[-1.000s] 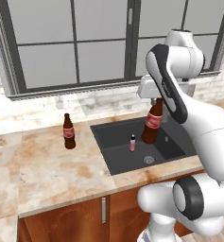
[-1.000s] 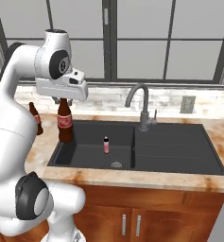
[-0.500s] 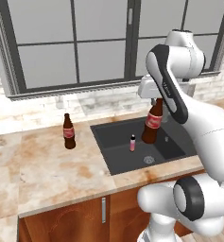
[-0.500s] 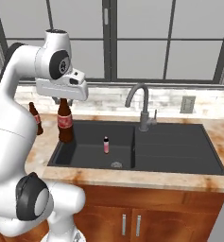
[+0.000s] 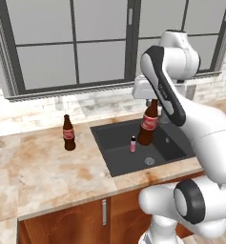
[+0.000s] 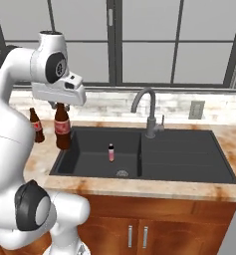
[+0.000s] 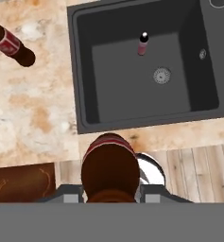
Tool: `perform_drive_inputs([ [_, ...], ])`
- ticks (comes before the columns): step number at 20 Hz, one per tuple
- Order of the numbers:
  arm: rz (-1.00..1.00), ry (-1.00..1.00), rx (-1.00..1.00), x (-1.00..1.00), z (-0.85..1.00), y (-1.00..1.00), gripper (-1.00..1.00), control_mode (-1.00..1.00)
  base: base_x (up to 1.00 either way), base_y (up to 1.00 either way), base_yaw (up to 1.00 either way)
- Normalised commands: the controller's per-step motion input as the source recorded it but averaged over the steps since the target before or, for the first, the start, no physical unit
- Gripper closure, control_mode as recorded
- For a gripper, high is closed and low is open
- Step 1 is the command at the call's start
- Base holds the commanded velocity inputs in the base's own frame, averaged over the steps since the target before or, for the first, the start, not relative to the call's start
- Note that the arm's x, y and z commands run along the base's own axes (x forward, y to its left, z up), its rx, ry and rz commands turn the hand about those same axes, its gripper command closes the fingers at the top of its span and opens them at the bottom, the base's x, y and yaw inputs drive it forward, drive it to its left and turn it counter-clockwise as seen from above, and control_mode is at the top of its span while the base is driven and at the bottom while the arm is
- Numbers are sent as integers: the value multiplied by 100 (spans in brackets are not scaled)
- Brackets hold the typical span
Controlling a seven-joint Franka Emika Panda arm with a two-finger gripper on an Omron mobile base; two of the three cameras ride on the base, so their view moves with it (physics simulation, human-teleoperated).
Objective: Place the large bottle from the dining counter next to the other large bottle outside the sink, and place the small bottle from the dining counter next to the other small bottle inside the sink.
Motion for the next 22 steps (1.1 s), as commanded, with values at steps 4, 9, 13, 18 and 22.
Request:
perform_drive_inputs([
  [4,-28,0,0,8,-1,85,100,-100,0,0,0],
  [9,-32,-1,-1,21,-4,64,100,-100,0,0,0],
  [13,-23,0,-2,23,-11,58,100,-100,0,0,0],
  [18,-17,3,0,8,-30,69,100,-100,0,0,0],
  [22,-12,8,0,20,-31,68,100,-100,0,0,0],
])
